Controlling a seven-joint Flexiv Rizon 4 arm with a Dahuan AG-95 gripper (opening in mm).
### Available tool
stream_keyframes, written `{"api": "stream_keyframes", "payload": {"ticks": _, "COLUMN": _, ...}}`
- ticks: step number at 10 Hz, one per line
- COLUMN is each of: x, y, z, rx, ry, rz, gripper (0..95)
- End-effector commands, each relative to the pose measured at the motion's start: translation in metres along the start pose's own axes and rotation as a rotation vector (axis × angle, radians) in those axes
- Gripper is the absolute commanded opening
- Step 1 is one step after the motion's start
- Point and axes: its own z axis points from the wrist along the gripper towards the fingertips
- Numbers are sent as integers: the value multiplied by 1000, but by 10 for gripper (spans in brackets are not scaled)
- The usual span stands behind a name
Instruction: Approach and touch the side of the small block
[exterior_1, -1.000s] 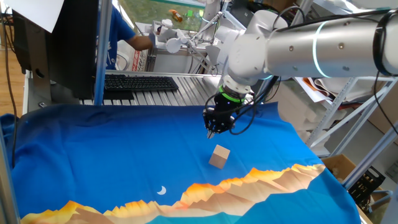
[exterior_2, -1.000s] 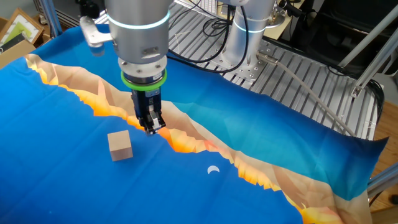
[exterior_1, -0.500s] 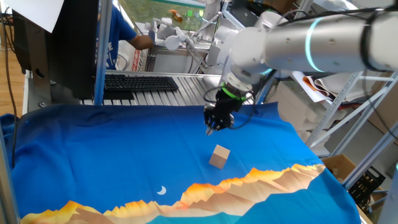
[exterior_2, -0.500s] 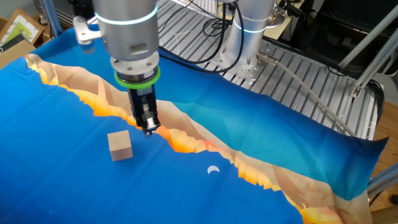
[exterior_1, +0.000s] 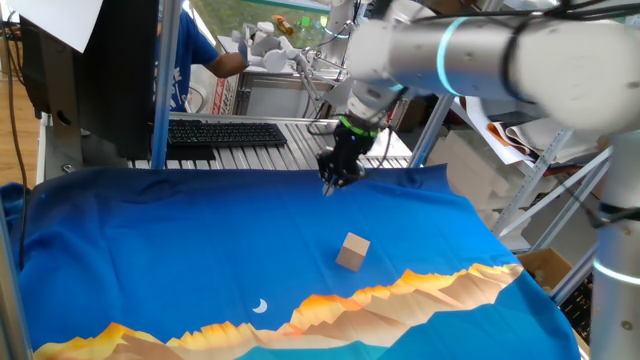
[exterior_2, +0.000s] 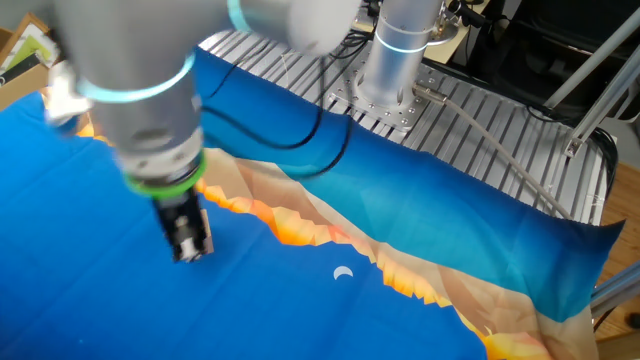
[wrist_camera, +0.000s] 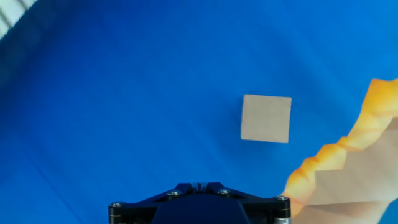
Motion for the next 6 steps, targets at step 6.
{"api": "stream_keyframes", "payload": {"ticks": 6, "x": 0, "y": -23, "z": 16, "rx": 47, "ry": -40, "rz": -138, "gripper": 0}}
